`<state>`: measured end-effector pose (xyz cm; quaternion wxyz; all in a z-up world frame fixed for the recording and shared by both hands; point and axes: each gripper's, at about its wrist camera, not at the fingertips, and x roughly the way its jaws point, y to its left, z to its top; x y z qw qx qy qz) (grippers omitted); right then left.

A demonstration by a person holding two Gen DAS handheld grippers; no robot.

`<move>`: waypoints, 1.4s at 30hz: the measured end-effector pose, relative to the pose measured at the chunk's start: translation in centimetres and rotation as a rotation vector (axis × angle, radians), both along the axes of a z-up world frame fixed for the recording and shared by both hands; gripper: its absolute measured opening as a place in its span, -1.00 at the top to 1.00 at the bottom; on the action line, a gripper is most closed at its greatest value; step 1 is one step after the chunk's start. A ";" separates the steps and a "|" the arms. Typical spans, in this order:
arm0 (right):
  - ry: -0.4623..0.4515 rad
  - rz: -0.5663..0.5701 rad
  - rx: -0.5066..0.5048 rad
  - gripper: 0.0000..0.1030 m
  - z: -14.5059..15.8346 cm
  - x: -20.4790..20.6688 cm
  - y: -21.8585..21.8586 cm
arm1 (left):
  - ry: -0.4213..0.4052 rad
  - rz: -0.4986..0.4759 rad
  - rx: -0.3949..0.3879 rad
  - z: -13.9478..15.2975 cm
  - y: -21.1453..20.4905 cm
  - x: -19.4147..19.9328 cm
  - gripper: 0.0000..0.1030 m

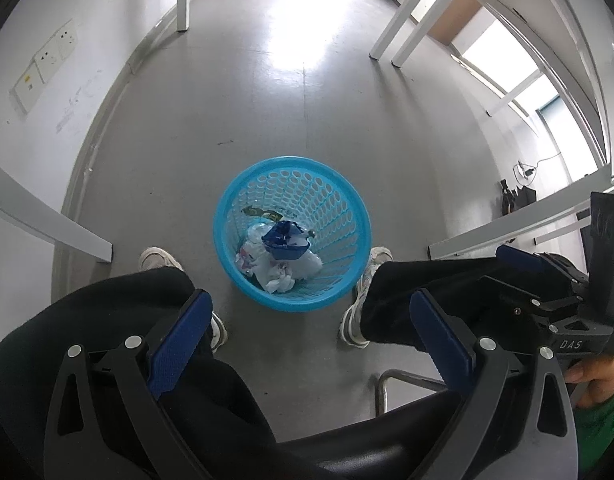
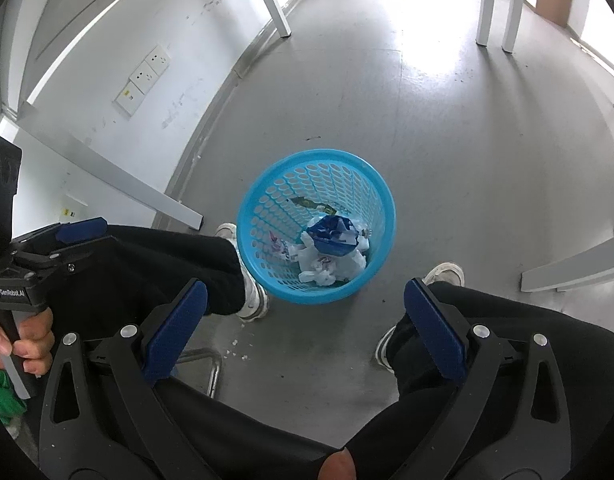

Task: Collect trash

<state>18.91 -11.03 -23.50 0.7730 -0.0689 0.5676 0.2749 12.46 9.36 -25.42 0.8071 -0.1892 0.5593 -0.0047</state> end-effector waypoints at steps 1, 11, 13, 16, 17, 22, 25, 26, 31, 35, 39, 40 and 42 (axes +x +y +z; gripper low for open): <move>0.002 0.002 -0.001 -0.83 0.1 0.0 0.0 | 0.008 -0.006 0.001 -0.1 -0.2 0.1 -0.89; -0.001 0.011 -0.007 -0.83 0.2 -0.1 0.5 | 0.008 0.000 0.001 0.0 -0.2 -0.1 -0.89; -0.001 0.011 -0.009 -0.83 0.1 -0.1 0.6 | 0.007 -0.001 0.003 0.0 -0.2 -0.1 -0.89; -0.004 0.010 -0.009 -0.83 0.2 -0.1 0.6 | 0.004 0.004 -0.002 0.1 0.0 0.0 -0.89; -0.004 0.007 0.000 -0.83 0.3 -0.1 0.6 | 0.003 0.006 -0.006 0.0 0.1 0.0 -0.89; 0.007 0.000 0.004 -0.83 0.0 0.1 0.4 | 0.022 0.009 -0.003 -0.6 0.4 0.2 -0.89; 0.004 0.003 0.003 -0.83 -0.1 0.1 0.4 | 0.022 0.010 -0.007 -0.6 0.4 0.2 -0.89; 0.004 0.004 0.003 -0.83 -0.1 0.1 0.4 | 0.023 0.010 -0.007 -0.6 0.4 0.2 -0.89; 0.005 0.004 0.002 -0.83 -0.1 0.1 0.5 | 0.021 0.011 -0.004 -0.6 0.4 0.2 -0.89; 0.004 0.003 0.004 -0.83 -0.1 0.1 0.5 | 0.017 0.014 -0.009 -0.6 0.6 0.1 -0.89; 0.010 0.005 0.001 -0.83 -0.2 0.2 0.3 | 0.024 0.006 -0.006 -0.5 0.4 0.1 -0.89; 0.011 0.005 0.004 -0.83 -0.2 0.1 0.4 | 0.022 0.006 -0.007 -0.5 0.4 0.1 -0.89; 0.010 0.008 0.006 -0.83 -0.2 0.1 0.4 | 0.024 0.006 -0.006 -0.4 0.4 0.0 -0.89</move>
